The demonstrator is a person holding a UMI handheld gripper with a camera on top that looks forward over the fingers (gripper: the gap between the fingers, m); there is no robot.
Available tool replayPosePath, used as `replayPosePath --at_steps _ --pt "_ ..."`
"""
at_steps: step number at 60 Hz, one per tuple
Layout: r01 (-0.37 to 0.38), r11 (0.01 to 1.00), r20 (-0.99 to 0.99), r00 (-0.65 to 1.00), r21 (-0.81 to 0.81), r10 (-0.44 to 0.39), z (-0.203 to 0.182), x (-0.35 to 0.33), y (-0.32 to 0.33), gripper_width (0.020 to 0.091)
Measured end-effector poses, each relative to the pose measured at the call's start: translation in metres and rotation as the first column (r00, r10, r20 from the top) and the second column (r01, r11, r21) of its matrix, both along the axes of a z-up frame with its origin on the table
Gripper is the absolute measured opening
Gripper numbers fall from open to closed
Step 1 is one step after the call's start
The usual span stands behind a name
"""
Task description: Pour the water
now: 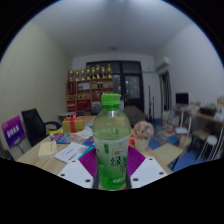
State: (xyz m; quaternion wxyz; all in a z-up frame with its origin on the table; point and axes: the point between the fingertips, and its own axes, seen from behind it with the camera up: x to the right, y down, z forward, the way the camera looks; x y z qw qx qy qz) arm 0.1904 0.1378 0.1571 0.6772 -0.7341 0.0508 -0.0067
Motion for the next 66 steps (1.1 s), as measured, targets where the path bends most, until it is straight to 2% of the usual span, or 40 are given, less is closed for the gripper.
replayPosePath --at_steps 2,6,7,8,11,12,14,18,28,37,38,43,48,51,59,66 --pt "0.005 1.0 -0.034 0.999 -0.011 -0.005 -0.017 0.001 0.003 0.0365" --pt "0.035 0.999 0.003 0.999 -0.027 -0.035 -0.024 0.018 0.009 0.0366" --pt "0.045 0.999 0.014 0.999 -0.021 -0.045 -0.047 0.012 0.013 0.0363" --pt "0.048 0.998 0.027 0.999 -0.03 -0.047 -0.038 0.028 0.008 0.0366" --pt "0.057 0.997 0.05 0.997 -0.049 -0.055 -0.054 0.022 0.017 0.0367" --pt "0.052 0.997 0.049 0.998 -0.054 -0.049 -0.047 0.035 0.012 0.0368" --pt "0.045 0.997 0.045 0.998 -0.059 -0.042 -0.064 0.024 0.02 0.0367" --pt "0.02 0.996 0.036 0.999 -0.084 -0.017 -0.074 0.029 0.016 0.038" --pt "0.025 0.998 0.036 0.999 -0.05 -0.023 -0.073 0.032 0.012 0.0385" --pt "0.036 0.994 0.026 0.999 -0.104 -0.033 -0.081 0.031 0.007 0.0542" --pt "0.037 0.992 0.019 0.999 -0.121 -0.035 -0.084 0.031 0.005 0.0614" --pt "-0.004 0.99 -0.012 1.0 -0.144 0.003 -0.086 0.025 -0.008 0.0856" --pt "-0.016 0.991 -0.013 1.0 -0.136 0.014 -0.08 0.021 -0.03 0.0827" --pt "-0.013 0.991 -0.001 1.0 -0.131 0.013 -0.074 0.013 -0.04 0.0833" --pt "-0.019 0.993 0.038 0.999 -0.115 0.023 -0.057 0.006 -0.11 0.0839" --pt "-0.054 0.997 0.065 0.996 -0.058 0.058 -0.036 -0.02 -0.181 0.0839"
